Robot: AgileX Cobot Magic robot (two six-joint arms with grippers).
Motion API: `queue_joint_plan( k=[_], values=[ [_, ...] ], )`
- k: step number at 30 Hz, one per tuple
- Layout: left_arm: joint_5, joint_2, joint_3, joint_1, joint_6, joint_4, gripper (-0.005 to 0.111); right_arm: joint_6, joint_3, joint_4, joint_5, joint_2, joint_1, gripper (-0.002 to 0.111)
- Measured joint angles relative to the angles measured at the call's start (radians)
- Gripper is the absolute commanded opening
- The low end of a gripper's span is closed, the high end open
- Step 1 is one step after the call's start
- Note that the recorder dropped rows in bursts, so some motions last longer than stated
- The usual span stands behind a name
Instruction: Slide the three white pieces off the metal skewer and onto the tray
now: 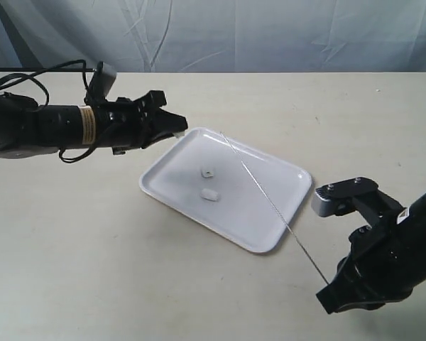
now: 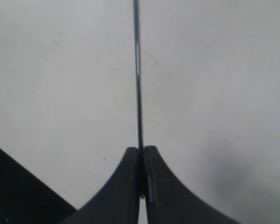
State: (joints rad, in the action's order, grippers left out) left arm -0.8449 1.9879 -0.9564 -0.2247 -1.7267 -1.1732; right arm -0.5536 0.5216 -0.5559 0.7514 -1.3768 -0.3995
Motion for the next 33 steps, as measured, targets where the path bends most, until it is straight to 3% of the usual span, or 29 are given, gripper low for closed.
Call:
queue_joint_plan(
  k=[10, 15, 18, 27, 33],
  values=[
    [0.024, 0.09, -0.001, -0.063, 0.028, -0.119, 0.011, 0.0, 0.053, -0.041, -0.114, -0.002, 0.0, -0.001],
    [0.028, 0.127, -0.001, -0.092, 0.095, -0.084, 0.036, 0.0, 0.12, -0.049, -0.143, -0.022, 0.0, -0.001],
    [0.03, 0.13, -0.001, -0.101, 0.121, -0.057, 0.044, 0.004, 0.179, -0.053, -0.143, -0.082, 0.0, -0.001],
    [0.032, 0.13, -0.002, -0.103, 0.155, -0.052, 0.046, 0.019, 0.398, -0.055, -0.041, -0.342, 0.0, -0.001],
    [0.032, 0.105, -0.002, -0.047, 0.188, -0.097, 0.046, 0.053, 0.484, -0.034, 0.088, -0.459, 0.0, -0.001]
  ],
)
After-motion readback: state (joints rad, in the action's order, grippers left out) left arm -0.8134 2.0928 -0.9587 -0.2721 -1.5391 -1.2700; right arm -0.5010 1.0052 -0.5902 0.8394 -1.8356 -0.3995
